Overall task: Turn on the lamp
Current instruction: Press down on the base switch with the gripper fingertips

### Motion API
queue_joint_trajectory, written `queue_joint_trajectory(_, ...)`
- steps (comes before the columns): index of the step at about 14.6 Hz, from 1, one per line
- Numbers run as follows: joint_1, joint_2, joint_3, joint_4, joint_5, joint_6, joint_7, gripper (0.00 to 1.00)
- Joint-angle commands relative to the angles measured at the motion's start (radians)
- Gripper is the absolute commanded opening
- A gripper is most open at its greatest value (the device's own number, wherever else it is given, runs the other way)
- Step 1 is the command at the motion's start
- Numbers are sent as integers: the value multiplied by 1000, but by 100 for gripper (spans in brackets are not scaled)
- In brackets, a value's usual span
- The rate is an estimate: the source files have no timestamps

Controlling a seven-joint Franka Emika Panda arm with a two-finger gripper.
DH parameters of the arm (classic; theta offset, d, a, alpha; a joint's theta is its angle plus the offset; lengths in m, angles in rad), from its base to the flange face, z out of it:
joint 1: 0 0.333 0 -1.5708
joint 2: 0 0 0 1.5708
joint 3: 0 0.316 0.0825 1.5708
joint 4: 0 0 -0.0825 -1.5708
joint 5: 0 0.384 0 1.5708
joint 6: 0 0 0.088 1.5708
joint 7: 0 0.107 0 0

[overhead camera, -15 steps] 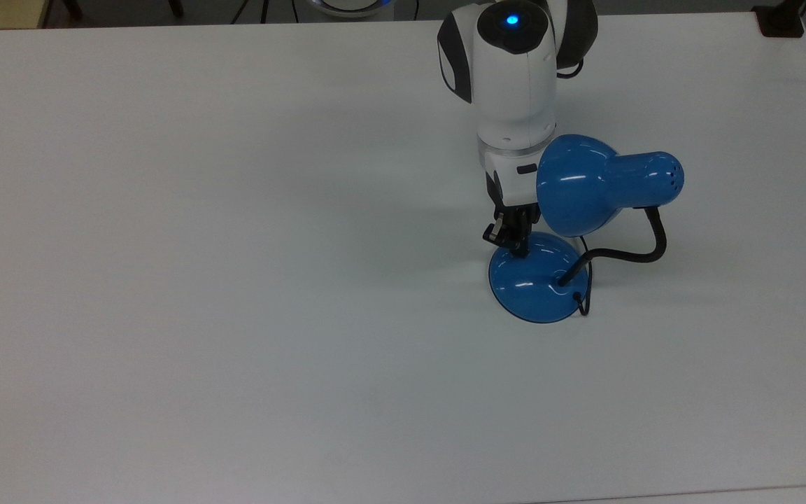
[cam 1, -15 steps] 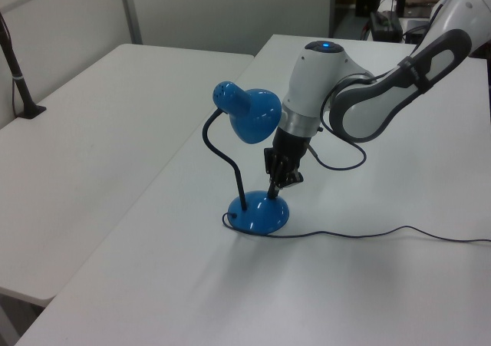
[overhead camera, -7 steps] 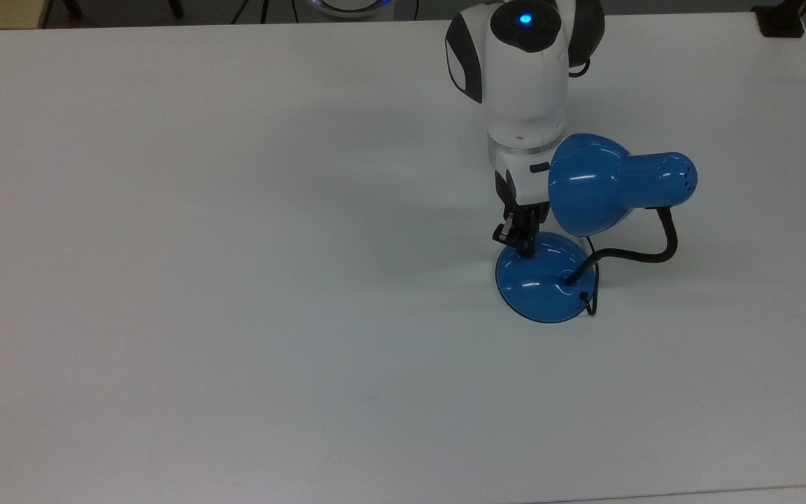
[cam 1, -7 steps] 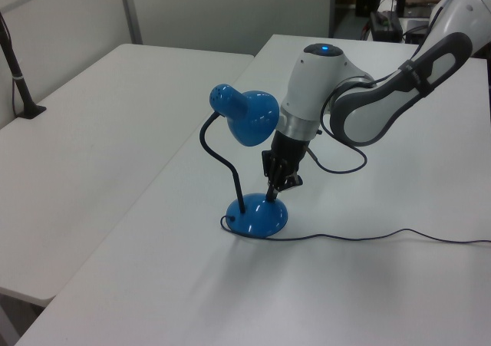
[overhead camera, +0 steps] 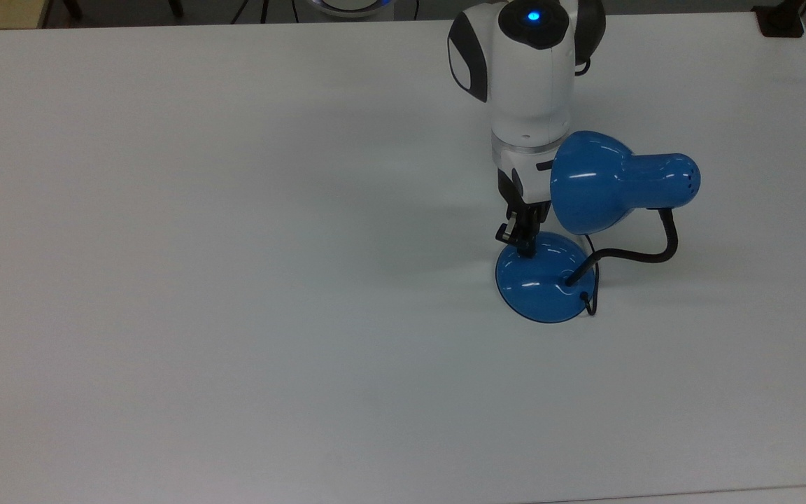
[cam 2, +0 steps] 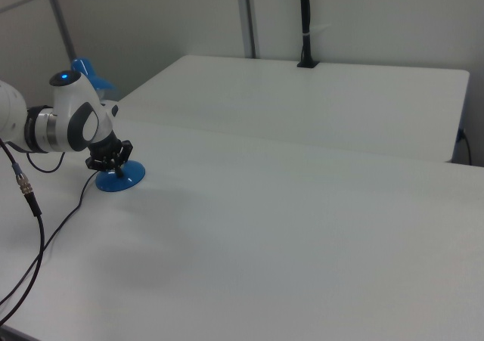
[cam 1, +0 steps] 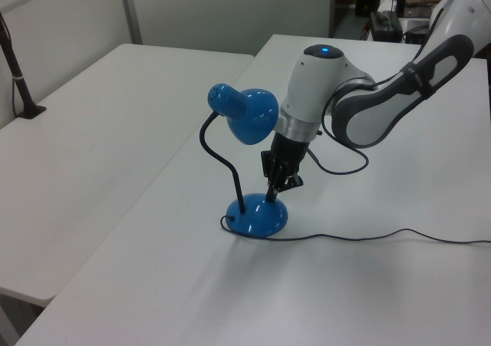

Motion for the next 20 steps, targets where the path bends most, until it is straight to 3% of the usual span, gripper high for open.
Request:
queue_joint_trajectory(1, 7, 76, -4, -13, -65, -28, 12, 0)
queue_joint_trajectory(8, -3, 30, -2, -12, -75, -52, 84, 0)
queue_joint_trajectory(20, -3, 3, -2, 22, 33, -50, 92, 0)
